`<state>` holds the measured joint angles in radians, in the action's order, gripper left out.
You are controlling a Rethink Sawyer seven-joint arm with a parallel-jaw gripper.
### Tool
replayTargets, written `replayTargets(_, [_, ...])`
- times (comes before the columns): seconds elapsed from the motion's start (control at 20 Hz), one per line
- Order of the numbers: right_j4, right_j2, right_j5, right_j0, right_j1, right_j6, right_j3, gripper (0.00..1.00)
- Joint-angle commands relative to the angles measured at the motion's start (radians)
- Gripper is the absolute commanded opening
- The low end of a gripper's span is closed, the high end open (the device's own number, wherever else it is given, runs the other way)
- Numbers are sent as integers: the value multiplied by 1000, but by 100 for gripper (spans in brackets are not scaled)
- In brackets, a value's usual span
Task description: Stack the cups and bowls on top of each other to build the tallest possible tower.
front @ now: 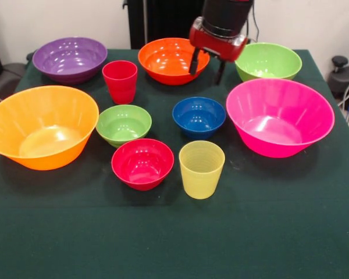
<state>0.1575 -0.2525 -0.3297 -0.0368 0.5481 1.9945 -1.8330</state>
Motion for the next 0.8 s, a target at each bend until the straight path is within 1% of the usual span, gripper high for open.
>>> replayTargets(0.05, [-31,110,-32,67,-22,38,56,100])
replayTargets(0.25, [-31,111,-107,86,-1,21,106,100])
replayTargets(0.4, [-32,116,-126,94,11,17,136,100])
replayTargets(0.55, [-39,116,-150,98,4,9,165,100])
replayTargets(0.7, [-43,130,-123,111,-24,3,191,100])
replayTargets(0.75, [-45,136,-104,115,-31,5,189,100])
replayTargets(0.8, [-47,147,-60,123,-44,9,179,100])
